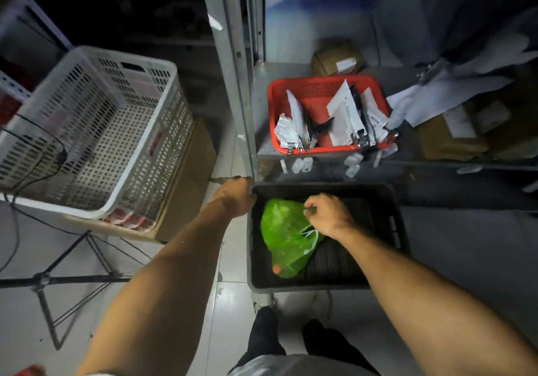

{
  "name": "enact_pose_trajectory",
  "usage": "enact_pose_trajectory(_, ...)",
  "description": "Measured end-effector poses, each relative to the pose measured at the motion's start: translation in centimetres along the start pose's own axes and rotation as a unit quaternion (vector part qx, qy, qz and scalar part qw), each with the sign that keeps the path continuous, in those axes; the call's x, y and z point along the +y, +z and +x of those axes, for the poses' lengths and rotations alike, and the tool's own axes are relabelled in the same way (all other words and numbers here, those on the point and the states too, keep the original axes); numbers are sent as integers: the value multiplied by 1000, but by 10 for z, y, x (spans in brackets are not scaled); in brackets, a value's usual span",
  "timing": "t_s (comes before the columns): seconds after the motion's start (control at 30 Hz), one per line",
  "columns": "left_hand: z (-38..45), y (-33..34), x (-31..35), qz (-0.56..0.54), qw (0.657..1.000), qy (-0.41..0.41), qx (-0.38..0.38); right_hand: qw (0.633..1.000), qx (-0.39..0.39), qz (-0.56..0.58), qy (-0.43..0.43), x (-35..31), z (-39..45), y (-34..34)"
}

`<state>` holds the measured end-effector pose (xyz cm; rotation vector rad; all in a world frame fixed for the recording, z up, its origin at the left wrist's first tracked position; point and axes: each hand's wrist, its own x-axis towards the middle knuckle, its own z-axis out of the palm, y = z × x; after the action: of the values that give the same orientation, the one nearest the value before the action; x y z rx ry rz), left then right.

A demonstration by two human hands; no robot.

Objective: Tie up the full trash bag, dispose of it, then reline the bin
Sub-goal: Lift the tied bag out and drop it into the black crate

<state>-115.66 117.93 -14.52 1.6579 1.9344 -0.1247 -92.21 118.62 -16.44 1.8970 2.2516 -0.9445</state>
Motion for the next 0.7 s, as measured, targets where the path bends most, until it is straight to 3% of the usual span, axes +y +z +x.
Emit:
enact_pose_trajectory(0.57, 6, 3, 80, 68, 985, 158, -6, 992, 89, -22, 87, 44, -82, -44)
enact_pose_trajectory(0.7, -6, 8, 106, 97, 982, 165, -10, 989, 102, -38, 102, 69, -107, -52)
